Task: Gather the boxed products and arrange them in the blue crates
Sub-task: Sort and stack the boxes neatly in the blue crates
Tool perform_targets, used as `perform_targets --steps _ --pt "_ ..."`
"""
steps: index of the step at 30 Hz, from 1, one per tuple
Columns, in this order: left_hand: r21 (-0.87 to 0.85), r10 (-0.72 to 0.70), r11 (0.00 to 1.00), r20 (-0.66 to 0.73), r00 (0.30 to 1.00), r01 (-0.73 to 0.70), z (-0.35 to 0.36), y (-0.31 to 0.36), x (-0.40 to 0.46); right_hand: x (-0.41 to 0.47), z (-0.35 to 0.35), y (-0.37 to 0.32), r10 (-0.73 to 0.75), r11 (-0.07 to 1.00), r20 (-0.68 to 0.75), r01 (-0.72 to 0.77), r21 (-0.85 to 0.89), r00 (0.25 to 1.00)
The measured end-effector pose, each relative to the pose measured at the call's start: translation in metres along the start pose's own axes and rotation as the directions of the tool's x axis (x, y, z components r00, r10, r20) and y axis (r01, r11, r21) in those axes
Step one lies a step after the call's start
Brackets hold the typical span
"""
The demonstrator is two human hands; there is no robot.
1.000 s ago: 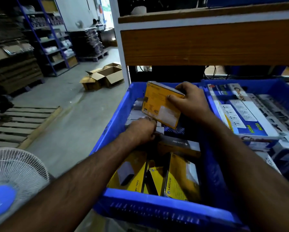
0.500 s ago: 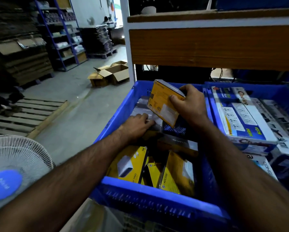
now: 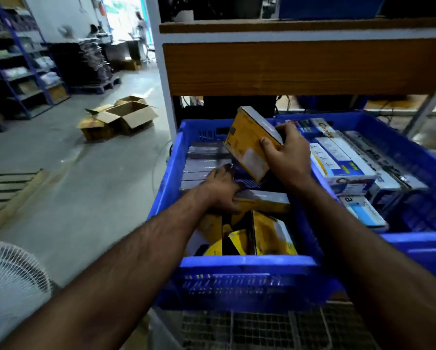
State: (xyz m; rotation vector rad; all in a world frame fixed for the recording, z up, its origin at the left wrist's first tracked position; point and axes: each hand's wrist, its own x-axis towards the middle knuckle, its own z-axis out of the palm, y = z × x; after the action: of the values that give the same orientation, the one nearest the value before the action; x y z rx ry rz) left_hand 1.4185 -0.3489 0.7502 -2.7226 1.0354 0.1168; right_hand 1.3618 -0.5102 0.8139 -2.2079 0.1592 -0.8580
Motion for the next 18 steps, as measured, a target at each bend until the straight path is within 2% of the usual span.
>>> perform_targets --steps 3,5,7,10,12,15,16,17,18 --pt "0.09 0.054 0.995 -0.044 0.998 -0.05 0.003 0.007 0.011 -0.011 -0.007 0.003 -0.026 1.0 -0.07 0.026 -0.01 0.997" --pt "0.023 0.067 0.998 -0.136 0.988 -0.065 -0.005 0.011 0.011 -0.013 -0.012 0.004 -0.034 0.999 -0.111 0.033 -0.009 0.993" --pt "-0.212 -0.02 0.977 -0.223 0.975 -0.029 -0.011 0.016 0.006 -0.011 -0.016 0.006 -0.035 0.999 -0.161 0.038 0.019 0.986" --pt "-0.55 -0.343 0.825 -0.302 0.889 0.131 -0.015 0.021 0.003 -0.006 -0.018 0.008 -0.011 0.998 -0.209 0.023 0.054 0.978" --pt "-0.687 -0.484 0.705 -0.285 0.828 0.175 -0.021 0.026 0.004 -0.004 -0.018 0.01 -0.016 0.997 -0.207 0.031 0.072 0.978" --pt "-0.888 -0.516 0.436 -0.116 0.848 0.144 -0.031 0.027 0.011 -0.002 -0.022 0.016 -0.014 0.995 -0.216 0.036 0.098 0.976" --pt "-0.905 -0.532 0.395 -0.083 0.843 0.161 -0.034 0.024 0.01 -0.001 -0.023 0.019 0.005 0.993 -0.223 0.022 0.118 0.975" --pt "-0.886 -0.542 0.421 -0.075 0.837 0.193 -0.039 0.019 0.007 0.0 -0.025 0.022 0.029 0.99 -0.228 0.003 0.139 0.973" --pt "-0.833 -0.545 0.496 -0.08 0.835 0.244 -0.041 0.013 0.004 0.002 -0.025 0.024 0.049 0.987 -0.234 -0.012 0.158 0.971"
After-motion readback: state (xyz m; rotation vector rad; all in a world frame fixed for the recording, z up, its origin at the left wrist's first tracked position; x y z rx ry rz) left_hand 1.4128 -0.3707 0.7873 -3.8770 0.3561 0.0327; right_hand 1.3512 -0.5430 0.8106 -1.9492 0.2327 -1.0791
